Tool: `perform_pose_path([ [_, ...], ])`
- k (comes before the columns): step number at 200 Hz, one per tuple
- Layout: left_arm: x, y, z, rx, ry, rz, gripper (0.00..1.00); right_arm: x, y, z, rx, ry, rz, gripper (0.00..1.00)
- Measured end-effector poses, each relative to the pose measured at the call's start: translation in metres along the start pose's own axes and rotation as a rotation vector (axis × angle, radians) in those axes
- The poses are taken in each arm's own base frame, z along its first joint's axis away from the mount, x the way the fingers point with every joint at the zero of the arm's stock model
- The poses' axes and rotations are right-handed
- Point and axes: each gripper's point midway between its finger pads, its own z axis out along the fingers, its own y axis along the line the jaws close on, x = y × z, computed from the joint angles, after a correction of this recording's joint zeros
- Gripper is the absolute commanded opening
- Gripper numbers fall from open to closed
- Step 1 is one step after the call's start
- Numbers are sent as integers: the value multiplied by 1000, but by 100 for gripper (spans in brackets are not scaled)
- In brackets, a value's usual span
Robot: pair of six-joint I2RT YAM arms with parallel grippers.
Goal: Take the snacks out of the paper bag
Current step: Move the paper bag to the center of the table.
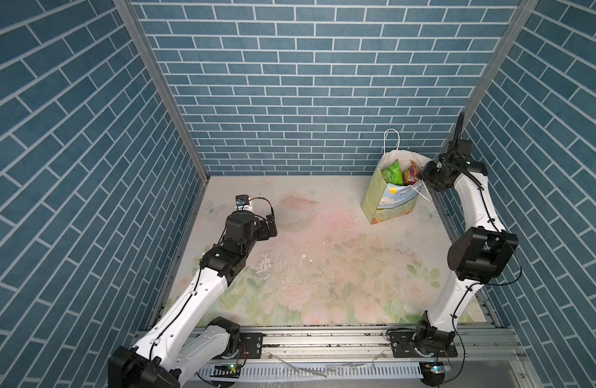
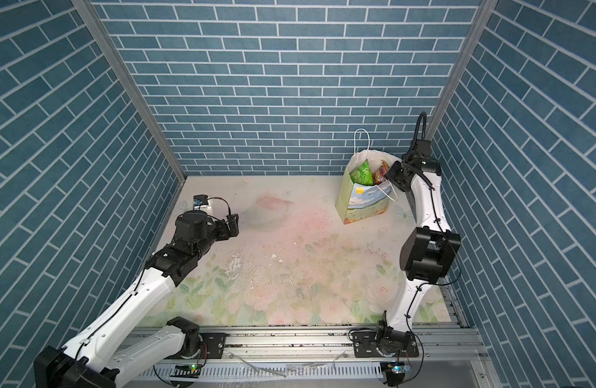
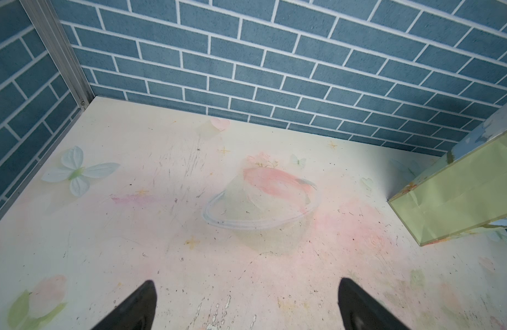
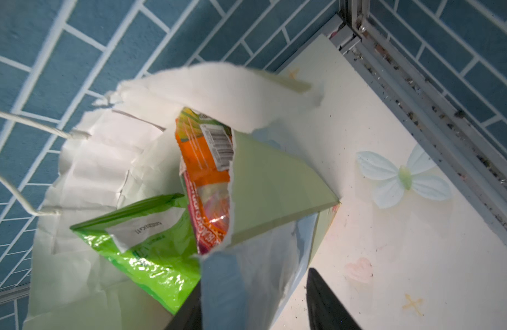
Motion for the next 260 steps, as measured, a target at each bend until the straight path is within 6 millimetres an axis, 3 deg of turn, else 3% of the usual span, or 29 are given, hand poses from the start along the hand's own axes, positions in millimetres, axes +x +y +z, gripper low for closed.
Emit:
perform_pose_path([
  [14, 1, 0, 1, 1, 2, 0, 100, 9, -4, -2, 1, 13, 14, 45],
  [55, 7, -1, 7, 0, 30, 2, 100, 14, 0, -10, -29, 3, 38, 12],
  [75, 8, -1, 7, 3, 31, 2, 100, 16, 0, -8, -33, 4, 45, 0],
  [161, 4, -4, 1, 25, 18, -17, 100, 27, 18, -11, -57, 18, 13, 0],
  [200, 1, -8, -3, 45, 23, -25, 100, 49, 35, -17, -74, 57, -41, 0],
  [260, -25, -36, -16, 124, -21, -22, 100, 96, 56, -34, -131, 123, -101, 0],
])
